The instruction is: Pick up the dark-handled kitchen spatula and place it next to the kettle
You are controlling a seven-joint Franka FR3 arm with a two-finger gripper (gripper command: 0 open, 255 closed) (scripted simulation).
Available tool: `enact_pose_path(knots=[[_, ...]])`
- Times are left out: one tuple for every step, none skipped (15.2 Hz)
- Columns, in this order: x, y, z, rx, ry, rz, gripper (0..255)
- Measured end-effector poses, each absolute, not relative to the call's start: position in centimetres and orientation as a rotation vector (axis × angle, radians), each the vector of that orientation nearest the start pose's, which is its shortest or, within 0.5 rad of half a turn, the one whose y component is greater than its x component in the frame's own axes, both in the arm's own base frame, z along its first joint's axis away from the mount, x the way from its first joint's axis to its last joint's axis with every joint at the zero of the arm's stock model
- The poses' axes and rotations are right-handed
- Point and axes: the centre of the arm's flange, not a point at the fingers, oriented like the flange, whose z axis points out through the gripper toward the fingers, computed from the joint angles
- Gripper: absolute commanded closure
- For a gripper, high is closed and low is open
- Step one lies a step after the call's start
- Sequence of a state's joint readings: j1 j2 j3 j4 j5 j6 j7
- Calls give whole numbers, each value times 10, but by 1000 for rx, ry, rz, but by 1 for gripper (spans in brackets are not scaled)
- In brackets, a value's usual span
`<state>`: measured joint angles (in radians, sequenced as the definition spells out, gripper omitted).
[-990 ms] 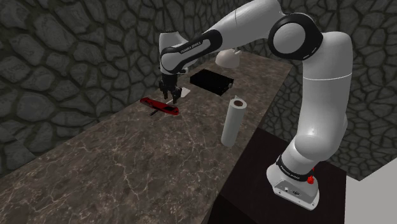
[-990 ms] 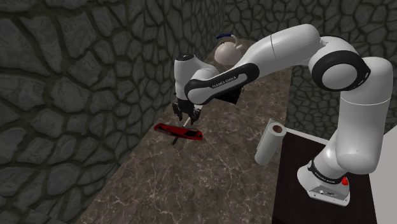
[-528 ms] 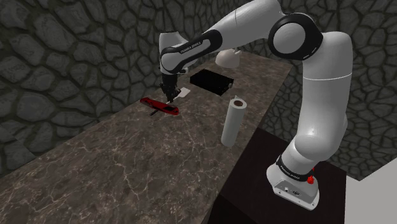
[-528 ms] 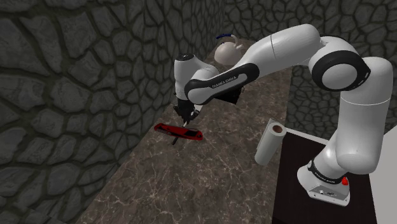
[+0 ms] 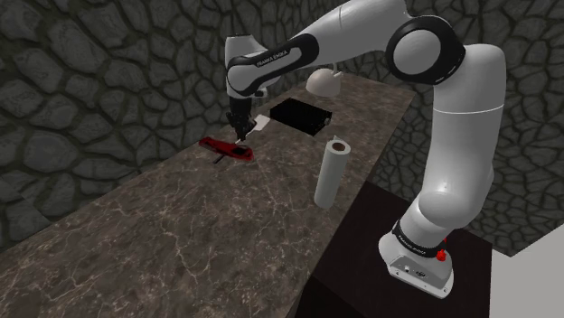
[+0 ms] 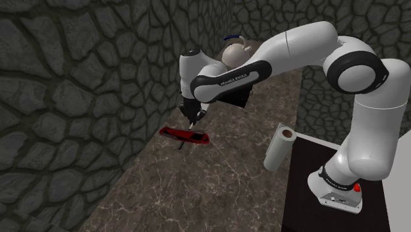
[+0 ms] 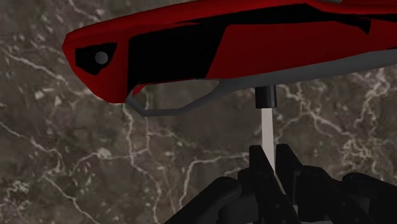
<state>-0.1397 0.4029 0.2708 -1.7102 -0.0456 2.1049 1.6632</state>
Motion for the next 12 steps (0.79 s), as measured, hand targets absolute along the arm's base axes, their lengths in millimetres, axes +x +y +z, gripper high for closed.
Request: enact_pose_path(knots=[[655, 67, 370, -2232, 2143, 73, 255], [655, 66, 375, -2232, 2143, 73, 255], [654, 66, 380, -2233, 2143, 73, 255], [654, 66, 385, -2232, 2143, 73, 255], [654, 66, 390, -2232, 2143, 73, 255], [654, 66, 396, -2232, 2143, 73, 255], [654, 65, 401, -2232, 2143, 73, 255], [655, 66, 407, -2232, 2143, 73, 255], [655, 66, 412, -2232, 2143, 73, 255], [655, 66, 418, -2232, 2143, 73, 255], [654, 67, 422, -2232, 2143, 73, 255], [656, 66, 427, -2232, 2143, 73, 255]])
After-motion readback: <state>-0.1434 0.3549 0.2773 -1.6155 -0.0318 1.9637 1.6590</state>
